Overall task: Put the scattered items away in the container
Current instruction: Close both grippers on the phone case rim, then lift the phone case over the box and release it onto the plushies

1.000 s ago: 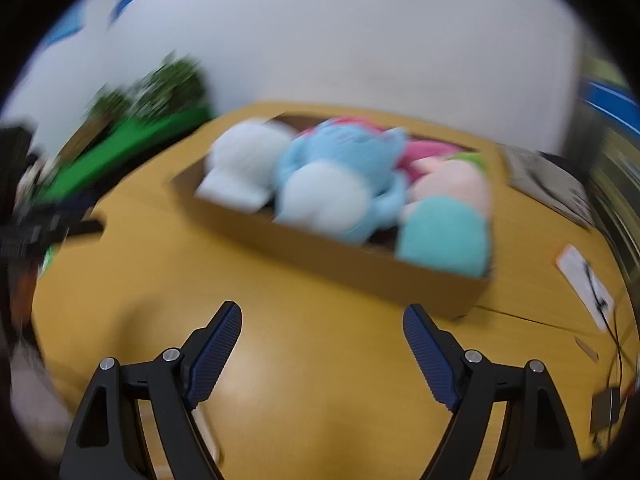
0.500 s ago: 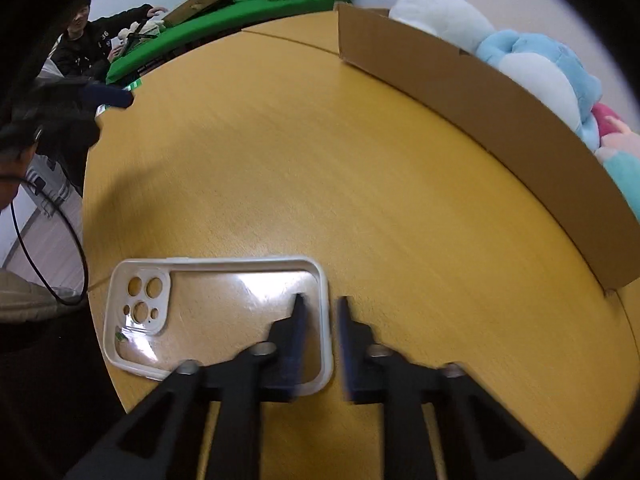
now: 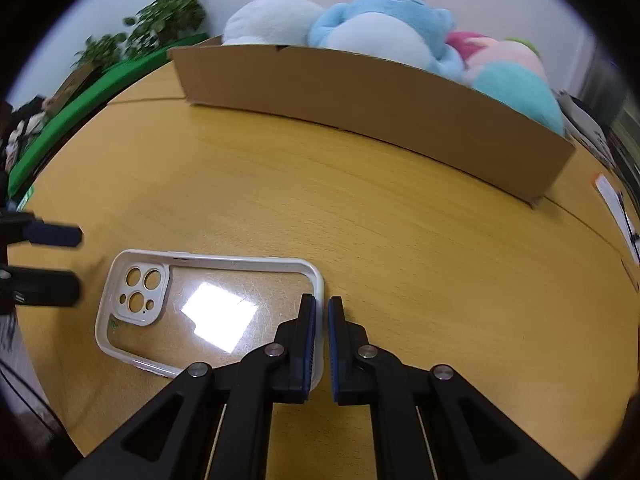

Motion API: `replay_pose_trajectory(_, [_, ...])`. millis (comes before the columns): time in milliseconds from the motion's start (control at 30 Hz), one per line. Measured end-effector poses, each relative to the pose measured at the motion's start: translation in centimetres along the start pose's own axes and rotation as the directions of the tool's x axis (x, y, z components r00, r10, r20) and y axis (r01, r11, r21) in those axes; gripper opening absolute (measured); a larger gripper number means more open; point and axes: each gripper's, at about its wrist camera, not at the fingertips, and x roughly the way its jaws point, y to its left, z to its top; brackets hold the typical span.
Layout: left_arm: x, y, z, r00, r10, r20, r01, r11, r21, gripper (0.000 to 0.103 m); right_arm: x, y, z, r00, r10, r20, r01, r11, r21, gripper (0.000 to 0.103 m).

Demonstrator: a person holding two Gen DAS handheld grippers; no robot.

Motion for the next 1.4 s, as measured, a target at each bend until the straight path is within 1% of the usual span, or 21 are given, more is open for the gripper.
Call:
replay_pose_trajectory(33, [-0.3,-0.4,0.2,1.000,0.010,0.024,-0.010,1.000,0.016,0.061,-0.1,-0.1,0.0,1.000,-0.006,0.006,0.006,1.000,0.021,0.005])
replay_pose_trajectory(67, [-0.1,-0.8,0.5,1.000,-0.002,0.000,0.002,1.000,0.027,0.059,-0.2,-0.2,-0.2,1.000,-0.006,0.010,0.005,0.999,0.044,0.005])
replay_pose_trajectory(133, [-0.1,-1.3,0.9,1.000,-0.014,-0.002,0.014,0.999,0.037,0.054,-0.4,-0.2,-0.2,1.000,-0.012,0.015,0.011,0.999,0.053,0.005])
replay_pose_trajectory(200, [-0.1,-1.8,1.4,1.000,0.021,0.003,-0.021,0.999,0.050,0.051,-0.3,0.0,-0.1,1.000,-0.015,0.016,0.014,0.999,0.046,0.005])
replay_pose_trajectory(300, [-0.4,-1.4,2.1,0.997,0.073,0.013,-0.074,0.997,0.029,0.032,0.6,1.1,0.5,1.000,-0.021,0.015,0.021,0.999,0.031,0.005])
replay_pose_trajectory(367, [-0.7,-0.5,2.4,0.997,0.077,0.011,-0.077,0.997,-0.008,0.012,0.5,0.8,0.3,1.000,-0.013,0.014,0.013,0.999,0.037,0.005])
replay_pose_trajectory(400, [-0.8,-0.2,2.5,0.997,0.073,0.009,-0.073,0.997,-0.021,0.010,0.4,0.7,0.3,1.000,-0.010,0.015,0.009,0.999,0.038,0.005])
replay_pose_trajectory(500, [-1.6,0.3,2.7,0.999,0.046,0.019,-0.045,0.998,-0.036,0.009,0.3,0.6,0.2,1.000,0.000,0.015,-0.001,0.999,0.038,0.005])
replay_pose_trajectory(600, [-3.0,0.9,2.8,0.998,-0.027,0.052,0.030,0.997,-0.065,0.012,0.5,0.5,0.4,1.000,0.010,0.018,-0.011,0.999,0.047,0.005])
replay_pose_trajectory(633, [-3.5,1.0,2.7,0.997,-0.035,0.061,0.039,0.997,-0.066,0.019,0.5,0.4,0.5,1.000,0.014,0.019,-0.015,0.999,0.051,0.005])
replay_pose_trajectory(667, [-3.9,1.0,2.7,0.997,-0.043,0.071,0.048,0.997,-0.064,0.032,0.6,0.3,0.5,1.000,0.015,0.018,-0.016,0.998,0.054,0.005])
replay_pose_trajectory(733, [-4.3,0.7,2.8,0.996,-0.037,0.078,0.041,0.998,-0.048,0.054,0.6,0.1,0.5,1.000,0.015,0.019,-0.016,0.998,0.062,0.005])
replay_pose_trajectory(767, [-4.2,0.5,2.7,0.997,-0.029,0.074,0.032,0.999,-0.042,0.056,0.6,0.1,0.5,1.000,0.016,0.020,-0.017,0.998,0.063,0.005])
replay_pose_trajectory(833, [-2.9,0.4,2.7,0.999,-0.018,0.036,0.019,0.999,-0.035,0.055,0.6,0.3,0.5,1.000,0.009,0.023,-0.011,0.998,0.057,0.004])
replay_pose_trajectory(867, [-2.0,0.3,2.6,1.000,-0.002,0.005,0.002,0.999,-0.036,0.042,0.6,0.4,0.5,1.000,0.009,0.024,-0.010,0.998,0.054,0.005])
replay_pose_trajectory(900, [-1.6,0.1,2.3,0.999,0.027,0.023,-0.027,0.999,-0.018,0.037,0.6,0.5,0.5,1.000,0.016,0.024,-0.017,0.999,0.052,0.005])
replay_pose_trajectory(967, [-1.0,0.1,2.5,0.997,0.079,0.015,-0.079,0.997,-0.010,0.018,0.5,0.8,0.3,1.000,0.018,0.024,-0.019,0.999,0.044,0.005])
replay_pose_trajectory(1033, [-0.9,0.9,2.6,0.996,0.085,0.007,-0.085,0.996,-0.036,0.010,0.4,0.8,0.1,1.000,0.013,0.026,-0.014,0.999,0.040,0.005])
replay_pose_trajectory(1100, [-1.0,1.2,2.6,0.998,0.067,0.010,-0.066,0.997,-0.048,0.010,0.3,0.6,0.0,0.999,0.023,0.028,-0.024,0.999,0.049,0.005])
replay_pose_trajectory(1167, [-1.6,0.8,2.7,0.997,0.078,0.027,-0.078,0.997,-0.030,0.010,0.2,0.5,0.0,0.999,0.022,0.030,-0.024,0.998,0.056,0.005])
replay_pose_trajectory(1400, [-5.4,0.3,4.9,0.986,0.076,0.146,-0.079,0.997,0.015,0.010,-1.6,0.0,2.4,0.995,0.017,0.099,-0.023,0.998,0.056,0.005])
